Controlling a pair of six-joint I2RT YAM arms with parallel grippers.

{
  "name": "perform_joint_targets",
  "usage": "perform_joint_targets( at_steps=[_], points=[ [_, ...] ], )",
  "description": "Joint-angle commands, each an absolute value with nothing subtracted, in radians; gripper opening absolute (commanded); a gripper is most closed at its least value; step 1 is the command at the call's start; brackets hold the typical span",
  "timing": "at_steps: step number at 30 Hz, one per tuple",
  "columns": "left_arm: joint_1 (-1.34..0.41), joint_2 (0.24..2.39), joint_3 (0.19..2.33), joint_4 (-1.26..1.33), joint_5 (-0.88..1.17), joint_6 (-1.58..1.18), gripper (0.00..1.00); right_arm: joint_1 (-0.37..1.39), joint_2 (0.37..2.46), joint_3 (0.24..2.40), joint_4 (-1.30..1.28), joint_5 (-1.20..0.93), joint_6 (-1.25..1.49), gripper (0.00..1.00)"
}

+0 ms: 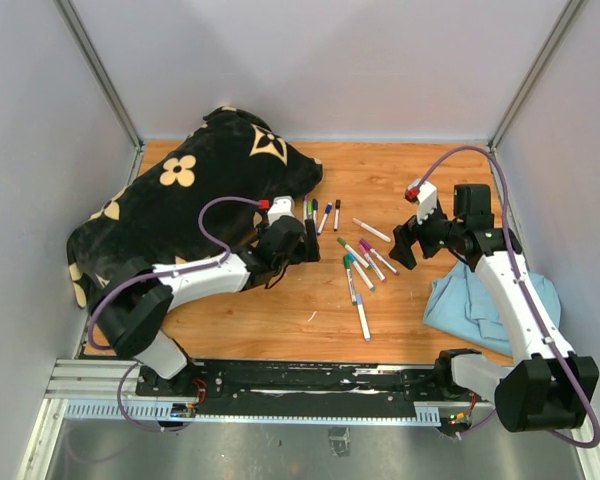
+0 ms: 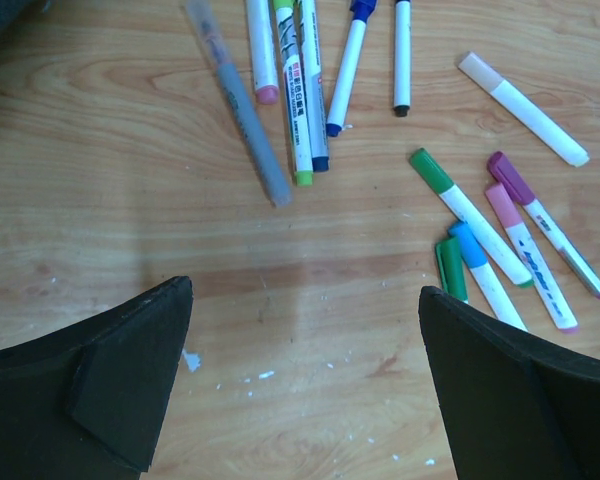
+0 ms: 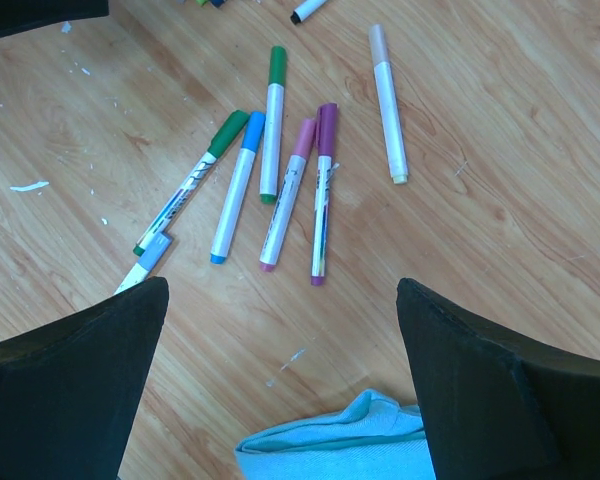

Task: Open the pen caps
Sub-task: Pick up the pen from the center of the board.

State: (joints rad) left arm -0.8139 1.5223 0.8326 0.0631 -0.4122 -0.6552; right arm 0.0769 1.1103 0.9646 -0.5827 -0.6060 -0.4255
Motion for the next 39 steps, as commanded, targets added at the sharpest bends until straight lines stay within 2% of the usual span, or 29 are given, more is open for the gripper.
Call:
perform_joint_targets(
  at_steps=[1, 6, 13, 17, 20, 22, 27, 29, 32, 39],
  points=[
    [-0.818, 1.618, 0.933, -0.013, -0.471, -0.636, 0.99, 0.093, 1.136, 0.967, -0.595, -0.565, -0.441, 0.98],
    [-0.805, 1.755, 1.079, -0.141, -0.524, -0.626, 0.99, 0.098, 1.173, 0.974, -0.594, -0.513, -0.446, 0.98],
    [-0.761, 1.843, 1.152, -0.152, -0.499, -0.619, 0.88, 0.099, 1.213, 0.984, -0.603, -0.480, -0.456, 0.98],
    [-0.715, 1.890, 1.195, -0.153, -0.476, -0.621, 0.74, 0.109, 1.231, 0.993, -0.611, -0.479, -0.459, 0.98],
    [-0.688, 1.915, 1.225, -0.150, -0.466, -0.626, 0.69, 0.118, 1.239, 0.996, -0.614, -0.475, -0.460, 0.98],
    [-0.679, 1.924, 1.243, -0.152, -0.465, -0.625, 0.58, 0.124, 1.239, 0.994, -0.613, -0.475, -0.462, 0.98],
    [-0.673, 1.957, 1.286, -0.167, -0.474, -0.622, 0.56, 0.130, 1.245, 0.996, -0.613, -0.468, -0.465, 0.98],
    [-0.673, 1.981, 1.314, -0.187, -0.481, -0.616, 0.45, 0.133, 1.247, 0.996, -0.613, -0.465, -0.466, 0.98],
    [-0.673, 2.017, 1.353, -0.220, -0.483, -0.612, 0.36, 0.136, 1.248, 0.994, -0.614, -0.463, -0.467, 0.98],
    [-0.673, 2.025, 1.354, -0.252, -0.474, -0.609, 0.36, 0.140, 1.250, 0.994, -0.614, -0.458, -0.471, 0.98]
  ],
)
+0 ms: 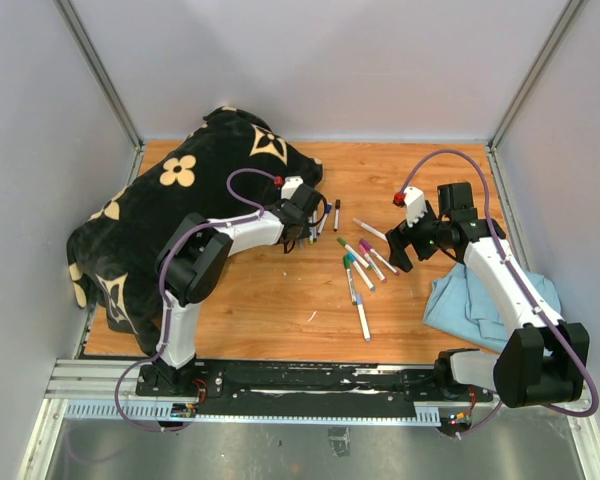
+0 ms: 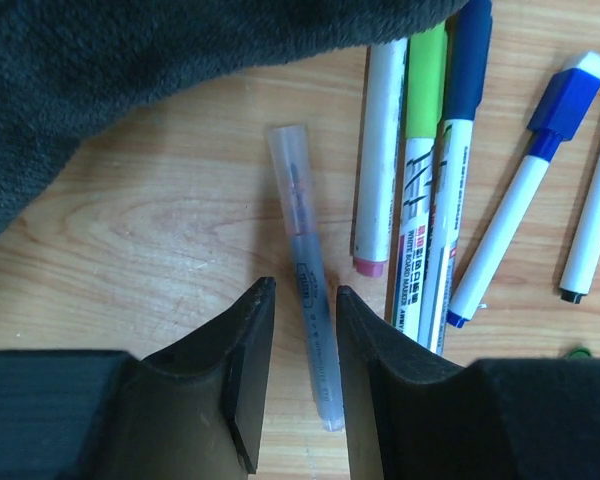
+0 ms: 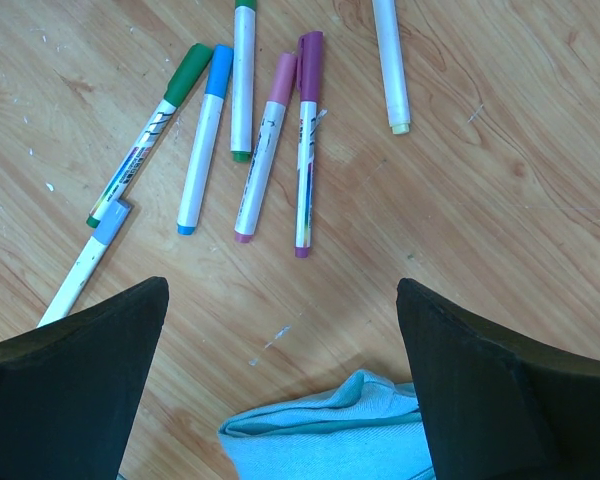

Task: Open the pen caps
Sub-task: Pick up the pen from the center of the board.

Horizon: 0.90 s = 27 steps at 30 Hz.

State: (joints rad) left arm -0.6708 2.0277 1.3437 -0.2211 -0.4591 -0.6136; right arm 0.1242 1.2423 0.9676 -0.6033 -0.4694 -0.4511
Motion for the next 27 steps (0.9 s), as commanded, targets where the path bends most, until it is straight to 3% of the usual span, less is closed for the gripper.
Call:
perform_joint_targets(
  at_steps=[1, 11, 18, 20, 24, 27],
  points=[
    [-0.673, 2.021, 1.350, -0.251, -0.470, -0.609, 0.37, 0.141, 1.250, 0.994, -0.615, -0.457, -0.471, 0.98],
    [-0.692, 2.012, 1.310, -0.297, -0.470, -0.583, 0.34, 0.152, 1.253, 0.997, -0.620, -0.468, -0.469, 0.98],
    [-0.701, 1.982, 1.225, -0.290, -0.453, -0.572, 0.26, 0.184, 1.262, 1.005, -0.634, -0.564, -0.448, 0.98],
    [-0.702, 1.979, 1.208, -0.291, -0.442, -0.572, 0.22, 0.197, 1.263, 1.005, -0.634, -0.608, -0.437, 0.98],
    [-0.701, 1.924, 1.139, -0.256, -0.421, -0.581, 0.04, 0.219, 1.259, 1.006, -0.631, -0.746, -0.410, 0.98],
    [-0.701, 1.845, 1.060, -0.212, -0.420, -0.590, 0.00, 0.222, 1.247, 0.996, -0.587, -0.865, -0.347, 0.98]
  ],
)
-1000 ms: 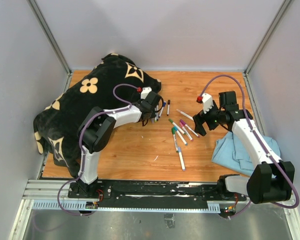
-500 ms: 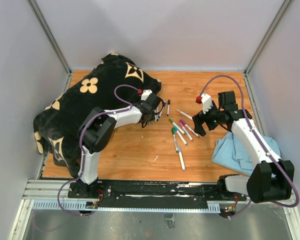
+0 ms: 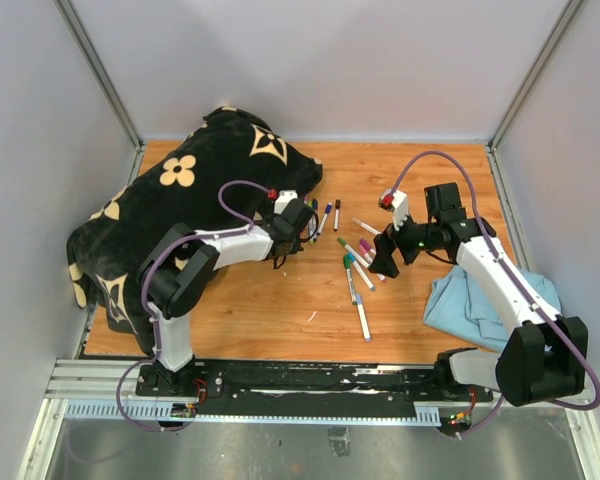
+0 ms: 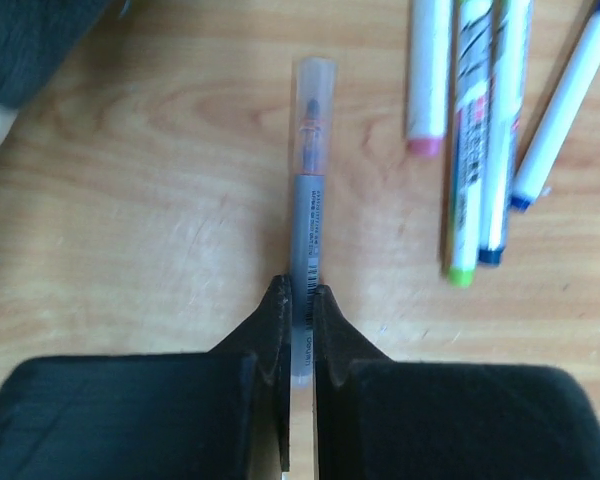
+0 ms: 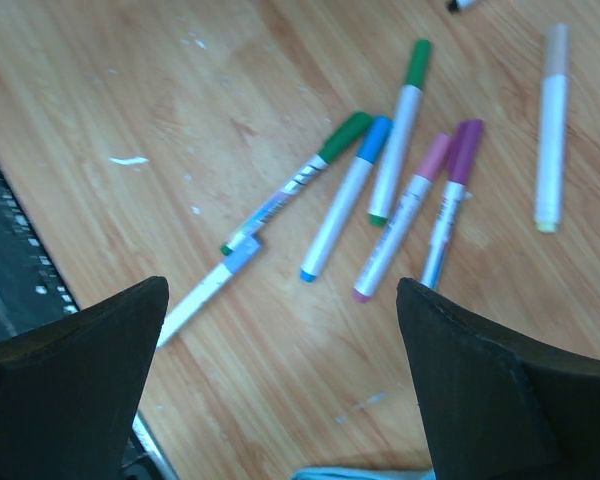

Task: Open the pen caps
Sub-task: Pick up the pen from the center of the board.

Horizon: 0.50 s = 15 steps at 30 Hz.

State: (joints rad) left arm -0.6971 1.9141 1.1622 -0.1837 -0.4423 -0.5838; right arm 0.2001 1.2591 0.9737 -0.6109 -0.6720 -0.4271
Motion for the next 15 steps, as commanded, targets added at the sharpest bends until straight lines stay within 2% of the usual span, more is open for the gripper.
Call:
perform_joint_targets(
  at_steps=[1, 9, 11, 14, 15],
  points=[
    [-0.702, 1.797, 1.023, -0.187, -0.414, -0.592, 0.00, 0.221, 1.243, 0.984, -0.557, -0.894, -0.309, 0.98],
    [-0.726, 1.501, 0.713, 0.159, -0.283, -0.580, 0.00, 0.221, 1.270, 0.861, -0.152, -1.081, 0.047, 0.99],
    [-0.732, 1.444, 0.648, 0.263, -0.234, -0.594, 0.00, 0.221, 1.289, 0.809, 0.022, -1.089, 0.194, 1.00],
    [-0.757, 1.379, 0.571, 0.411, -0.186, -0.614, 0.00, 0.221, 1.311, 0.691, 0.385, -1.097, 0.434, 0.94],
    [-0.774, 1.365, 0.552, 0.460, -0.179, -0.615, 0.00, 0.221, 1.314, 0.680, 0.426, -1.088, 0.478, 0.93]
  ],
)
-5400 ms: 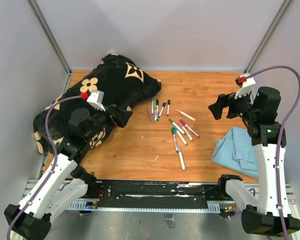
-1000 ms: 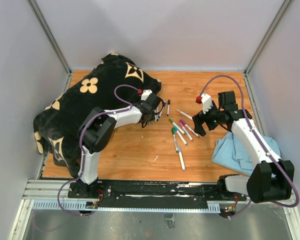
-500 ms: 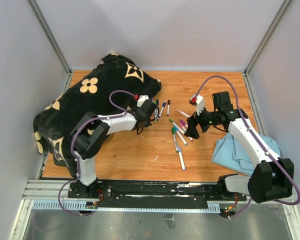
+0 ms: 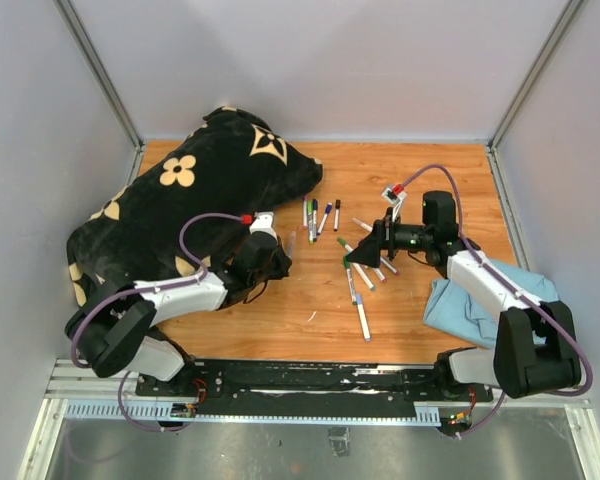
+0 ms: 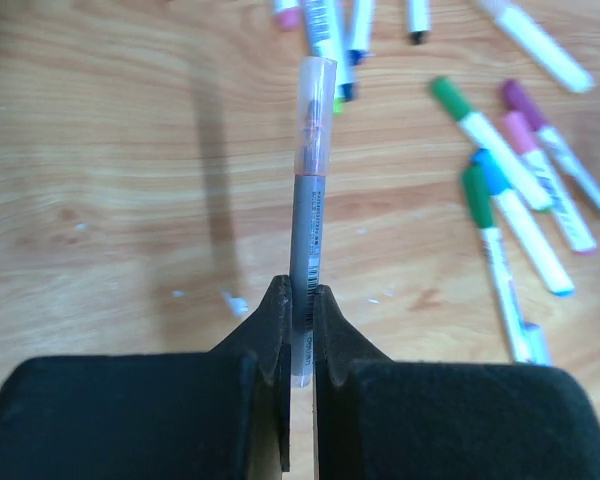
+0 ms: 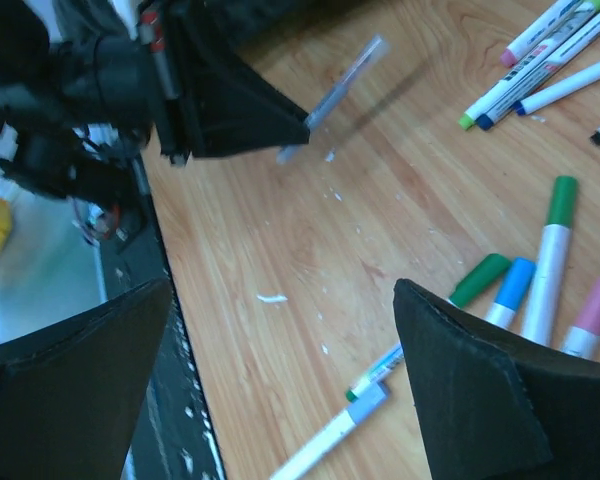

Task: Open the pen caps
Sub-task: Pick up the pen from the center of the board.

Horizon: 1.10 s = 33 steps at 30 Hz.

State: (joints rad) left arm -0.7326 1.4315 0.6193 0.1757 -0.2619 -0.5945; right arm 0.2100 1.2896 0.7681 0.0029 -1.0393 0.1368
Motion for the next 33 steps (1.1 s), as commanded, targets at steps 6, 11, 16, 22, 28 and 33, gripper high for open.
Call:
perform_joint_targets(
  at_steps=[6, 11, 16, 22, 28, 33],
  points=[
    [-0.860, 1.357, 0.525, 0.692, -0.172, -0.654, 0.00, 0.252, 1.351, 0.655, 0.532, -1.022, 0.583, 0.85],
    [-0.886, 1.386, 0.547, 0.787, -0.169, -0.705, 0.00, 0.279, 1.341, 0.651, 0.545, -0.997, 0.620, 0.82],
    [-0.921, 1.404, 0.579, 0.796, -0.183, -0.717, 0.00, 0.280, 1.337, 0.654, 0.565, -0.992, 0.668, 0.80],
    [-0.958, 1.427, 0.598, 0.816, -0.207, -0.738, 0.00, 0.279, 1.337, 0.645, 0.607, -0.985, 0.707, 0.69],
    [-0.973, 1.461, 0.627, 0.821, -0.203, -0.759, 0.00, 0.290, 1.335, 0.635, 0.635, -0.986, 0.726, 0.51],
    [-0.976, 1.462, 0.629, 0.821, -0.202, -0.760, 0.00, 0.299, 1.336, 0.634, 0.642, -0.990, 0.729, 0.42]
  ],
)
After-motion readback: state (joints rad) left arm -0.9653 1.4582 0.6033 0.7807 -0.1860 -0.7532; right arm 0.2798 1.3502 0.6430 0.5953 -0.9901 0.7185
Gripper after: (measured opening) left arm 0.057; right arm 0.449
